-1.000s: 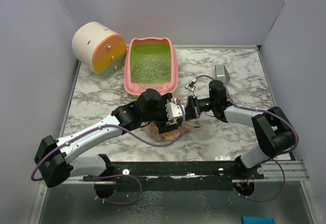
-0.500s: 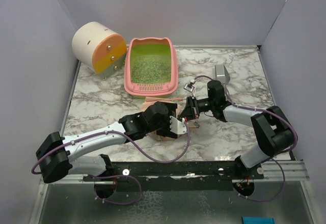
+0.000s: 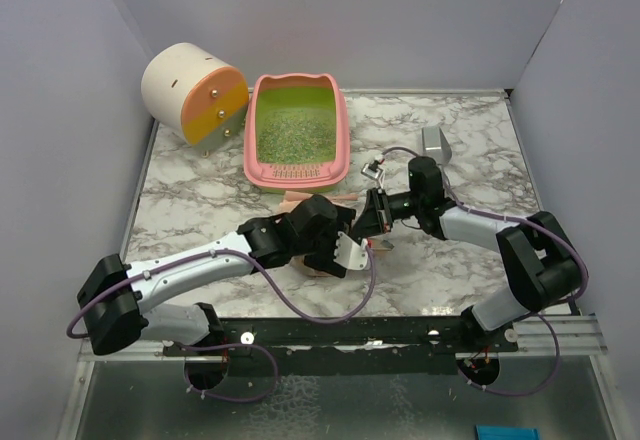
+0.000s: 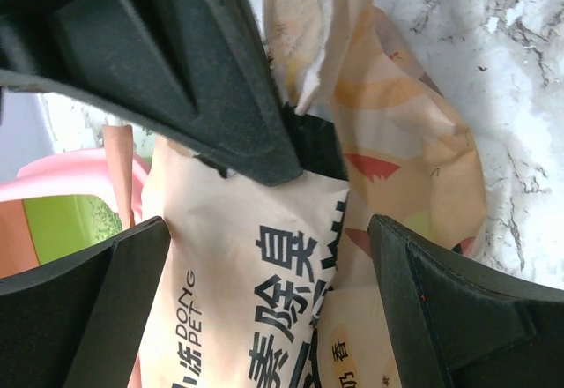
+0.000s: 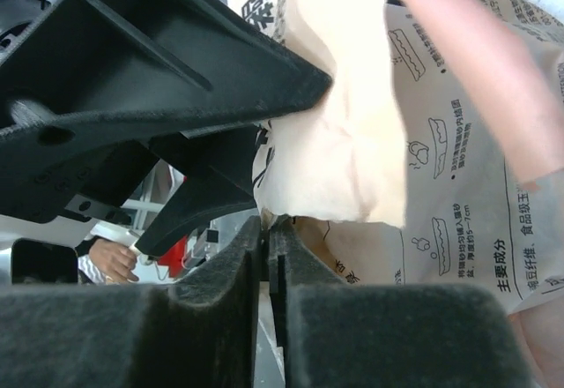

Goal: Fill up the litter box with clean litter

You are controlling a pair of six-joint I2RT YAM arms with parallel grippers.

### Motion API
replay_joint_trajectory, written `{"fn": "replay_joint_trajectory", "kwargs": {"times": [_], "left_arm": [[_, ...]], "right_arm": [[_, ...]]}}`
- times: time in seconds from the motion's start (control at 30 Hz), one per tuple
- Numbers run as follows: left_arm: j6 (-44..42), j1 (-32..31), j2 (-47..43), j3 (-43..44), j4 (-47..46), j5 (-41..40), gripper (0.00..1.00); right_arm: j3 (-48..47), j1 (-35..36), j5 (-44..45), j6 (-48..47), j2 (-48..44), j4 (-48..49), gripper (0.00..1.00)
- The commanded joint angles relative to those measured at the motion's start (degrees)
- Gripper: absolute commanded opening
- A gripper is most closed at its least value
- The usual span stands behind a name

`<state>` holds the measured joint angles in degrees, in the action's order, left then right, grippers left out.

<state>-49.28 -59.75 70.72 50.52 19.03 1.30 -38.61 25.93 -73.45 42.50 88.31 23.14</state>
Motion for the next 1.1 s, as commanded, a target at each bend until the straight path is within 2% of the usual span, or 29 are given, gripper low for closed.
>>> {"fn": "replay_joint_trajectory", "kwargs": {"times": [0.0,0.03,0.07,0.17,0.3,0.47,0.57,0.6,0.67,0.77,1.0,1.07], "left_arm": [[-1.95,-0.37,3.04,3.69,8.97,4.26,0.99],[-1.91,-0.51,3.54,3.89,9.91,5.11,0.99],[-1.79,-0.62,3.89,3.96,10.27,6.16,0.99],[-0.82,-0.7,4.21,3.44,10.38,8.05,0.99],[-0.58,-0.72,3.23,1.97,10.33,8.32,0.97],[1.19,-0.72,0.28,0.88,8.55,6.35,0.75],[1.33,-0.72,-0.22,0.67,9.0,6.46,0.55],[1.4,-0.72,0.15,0.71,9.61,6.74,0.49],[2.25,-0.72,1.09,1.0,10.59,7.31,0.44],[4.05,-0.72,2.33,2.12,11.12,6.16,0.36],[9.42,0.72,3.08,4.01,12.31,4.72,0.26],[12.96,2.08,3.18,5.0,11.47,4.81,0.17]], "right_arm": [[-0.05,0.76,-2.12,4.01,-2.45,4.0,0.22],[-0.04,0.71,-1.4,3.81,-3.25,3.62,0.37],[-0.25,0.74,-0.54,3.0,-4.1,2.69,0.57],[-2.05,0.65,3.73,-1.82,-7.76,-4.73,0.7],[-7.76,0.7,18.77,-13.47,-13.13,-24.25,0.72],[-8.94,0.7,40.53,-20.21,-19.76,-35.18,0.72],[-8.16,0.7,50.92,-21.64,-22.58,-38.99,0.72],[-7.78,0.7,51.4,-22.25,-23.13,-40.0,0.72],[-5.87,0.7,49.11,-22.76,-24.42,-39.5,0.72],[-0.31,0.7,44.04,-21.14,-26.79,-34.72,0.72],[16.84,0.7,30.96,-15.02,-33.87,-10.95,0.7],[20.31,0.69,29.19,-12.91,-35.74,-4.94,0.69]]}}
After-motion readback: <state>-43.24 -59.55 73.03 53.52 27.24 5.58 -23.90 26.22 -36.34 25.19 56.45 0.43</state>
